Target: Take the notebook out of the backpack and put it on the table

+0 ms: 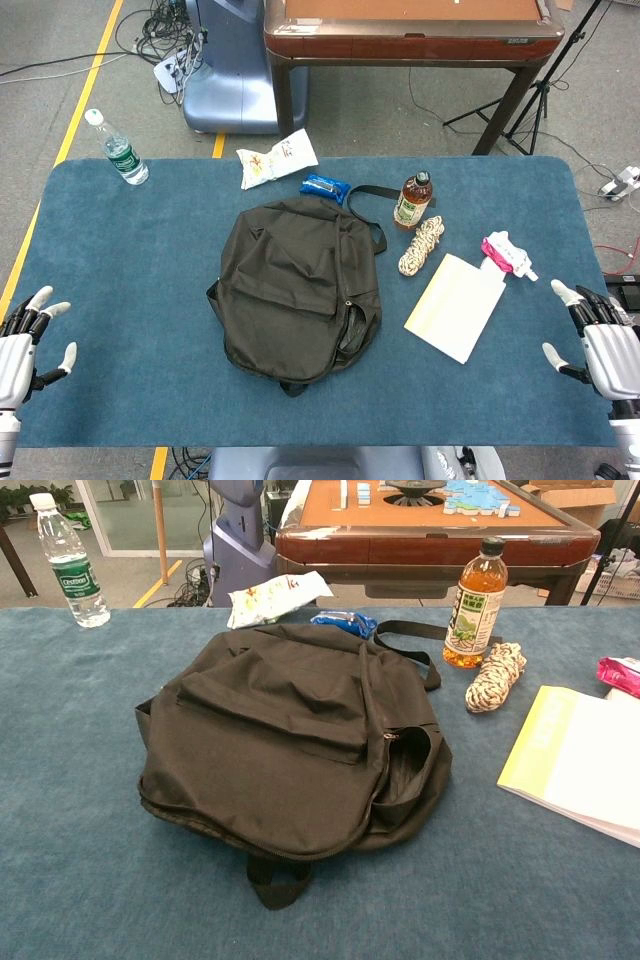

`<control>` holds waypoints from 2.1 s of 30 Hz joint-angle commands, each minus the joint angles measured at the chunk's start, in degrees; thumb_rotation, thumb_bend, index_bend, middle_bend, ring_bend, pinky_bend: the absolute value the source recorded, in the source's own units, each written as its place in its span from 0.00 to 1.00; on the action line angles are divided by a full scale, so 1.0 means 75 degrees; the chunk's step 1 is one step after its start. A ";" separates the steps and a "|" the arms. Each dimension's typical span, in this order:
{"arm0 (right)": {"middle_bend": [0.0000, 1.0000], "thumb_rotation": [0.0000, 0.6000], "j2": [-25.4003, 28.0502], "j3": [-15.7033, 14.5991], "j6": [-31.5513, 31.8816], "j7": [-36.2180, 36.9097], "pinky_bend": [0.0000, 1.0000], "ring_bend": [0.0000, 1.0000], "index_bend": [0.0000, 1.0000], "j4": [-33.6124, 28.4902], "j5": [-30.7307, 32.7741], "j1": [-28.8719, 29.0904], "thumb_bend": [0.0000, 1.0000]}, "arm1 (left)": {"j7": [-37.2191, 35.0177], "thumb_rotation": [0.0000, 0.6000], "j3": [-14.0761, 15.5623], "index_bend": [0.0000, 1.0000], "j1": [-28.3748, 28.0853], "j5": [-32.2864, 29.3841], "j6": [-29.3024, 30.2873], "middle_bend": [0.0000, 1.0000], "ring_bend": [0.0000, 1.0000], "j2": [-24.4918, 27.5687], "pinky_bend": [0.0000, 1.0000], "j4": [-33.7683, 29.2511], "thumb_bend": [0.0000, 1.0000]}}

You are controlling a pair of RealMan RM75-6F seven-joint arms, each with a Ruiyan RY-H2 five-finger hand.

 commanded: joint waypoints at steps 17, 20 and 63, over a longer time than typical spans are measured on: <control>0.18 1.00 0.0747 0.0680 0.0769 0.0166 0.14 0.08 0.05 -0.0378 0.0239 -0.0040 0.30 | -0.0852 1.00 0.0334 0.23 -0.0731 0.1342 -0.0773 0.01 0.02 -0.0010 0.07 0.0760 0.38; 0.18 1.00 0.0851 0.0744 0.0761 0.0103 0.14 0.08 0.05 -0.0490 0.0319 -0.0024 0.30 | -0.0961 1.00 0.0399 0.23 -0.1065 0.1689 -0.1120 0.01 0.02 -0.0024 0.07 0.0776 0.38; 0.18 1.00 0.0897 0.0572 0.1042 0.0179 0.14 0.08 0.05 -0.0546 0.0438 -0.0474 0.30 | 0.0565 1.00 0.0556 0.03 -0.4719 0.2466 -0.4255 0.00 0.00 -0.2645 0.03 0.2753 0.25</control>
